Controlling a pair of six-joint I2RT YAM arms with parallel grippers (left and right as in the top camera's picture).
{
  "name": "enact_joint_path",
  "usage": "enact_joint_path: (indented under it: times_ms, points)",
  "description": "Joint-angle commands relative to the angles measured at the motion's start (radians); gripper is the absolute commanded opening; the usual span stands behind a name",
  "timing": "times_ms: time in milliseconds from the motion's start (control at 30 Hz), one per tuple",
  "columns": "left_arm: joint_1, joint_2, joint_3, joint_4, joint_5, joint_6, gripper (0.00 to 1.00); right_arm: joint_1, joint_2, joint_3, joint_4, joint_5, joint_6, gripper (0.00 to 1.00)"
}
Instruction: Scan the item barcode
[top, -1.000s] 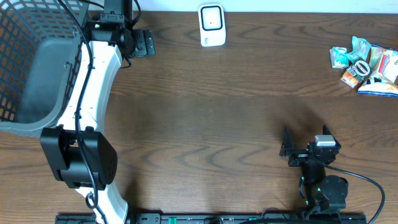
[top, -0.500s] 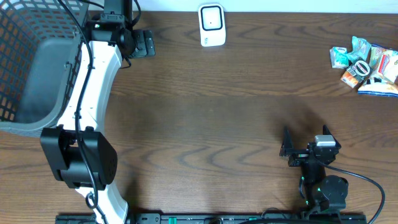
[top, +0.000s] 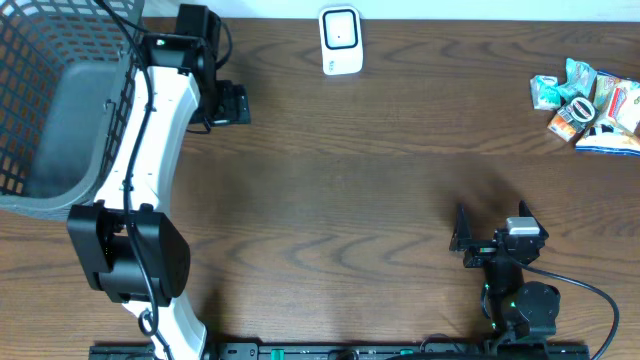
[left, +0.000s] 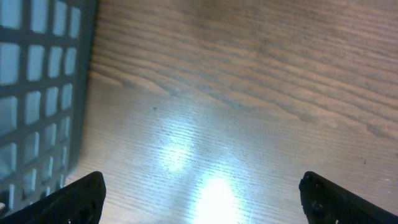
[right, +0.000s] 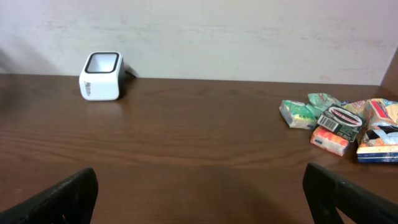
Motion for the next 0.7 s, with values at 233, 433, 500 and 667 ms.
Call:
enact_joint_path:
  times_ms: [233, 433, 500, 667]
  points:
    - [-0.072, -0.12, -0.203, 0.157, 0.02, -0.02, 0.98, -0.008, -0.009, -0.002, -0.005, 0.001, 0.014, 0.99]
    - [-0.072, -0.321, -0.426, 0.302, 0.019, -0.021, 0.98, -0.008, -0.009, -0.002, -0.005, 0.001, 0.014, 0.99]
    - [-0.072, -0.388, -0.494, 0.33, 0.02, -0.021, 0.98, -0.008, -0.009, -0.002, -0.005, 0.001, 0.014, 0.99]
    - [-0.072, -0.574, -0.68, 0.402, 0.019, -0.021, 0.98, -0.008, -0.009, -0.002, -0.004, 0.001, 0.014, 0.99]
